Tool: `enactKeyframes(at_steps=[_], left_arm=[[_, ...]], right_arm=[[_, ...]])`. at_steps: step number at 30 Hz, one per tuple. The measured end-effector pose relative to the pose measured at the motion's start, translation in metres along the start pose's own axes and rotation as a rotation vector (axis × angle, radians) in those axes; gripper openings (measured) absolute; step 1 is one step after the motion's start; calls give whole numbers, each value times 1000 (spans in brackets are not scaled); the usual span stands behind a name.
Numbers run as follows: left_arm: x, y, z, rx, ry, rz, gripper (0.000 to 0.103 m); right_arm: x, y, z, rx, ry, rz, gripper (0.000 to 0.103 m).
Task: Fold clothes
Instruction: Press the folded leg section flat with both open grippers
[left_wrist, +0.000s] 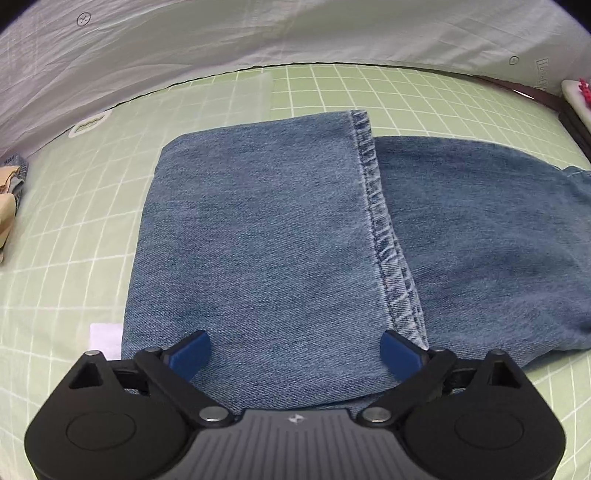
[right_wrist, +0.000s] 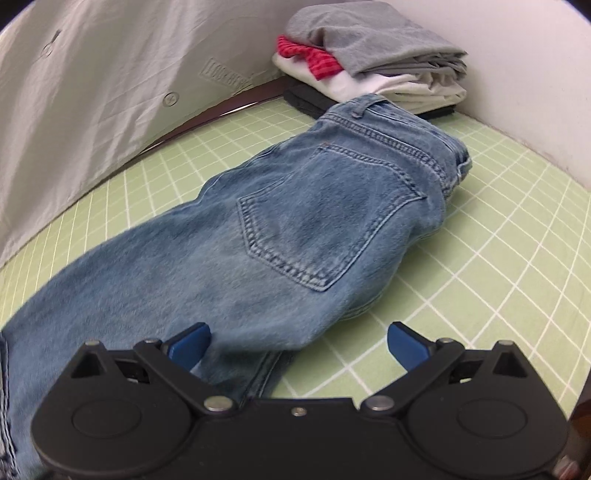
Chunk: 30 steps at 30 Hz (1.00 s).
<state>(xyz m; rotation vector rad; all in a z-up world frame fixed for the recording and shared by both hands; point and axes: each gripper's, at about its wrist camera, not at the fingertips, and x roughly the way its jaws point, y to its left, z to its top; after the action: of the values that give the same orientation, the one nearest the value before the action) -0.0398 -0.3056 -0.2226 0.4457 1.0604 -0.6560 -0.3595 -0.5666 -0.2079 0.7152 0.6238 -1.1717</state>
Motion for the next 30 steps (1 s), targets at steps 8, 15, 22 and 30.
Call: enactKeyframes(at_steps=[8,15,22,30], left_arm=[[6,3,5,-92,23,51,103],[11,-5,10,-133,27,95,103],[11,-10,12,-161,47,122,103],[10,-6,14,-162,66,112,103]], right_arm=[[40,-68,48,286,1,-8,103],[74,-112,94,366,-30,-10,103],[94,-122,117,391,-76,35,103],[98,-127,119,503,-103,118,95]])
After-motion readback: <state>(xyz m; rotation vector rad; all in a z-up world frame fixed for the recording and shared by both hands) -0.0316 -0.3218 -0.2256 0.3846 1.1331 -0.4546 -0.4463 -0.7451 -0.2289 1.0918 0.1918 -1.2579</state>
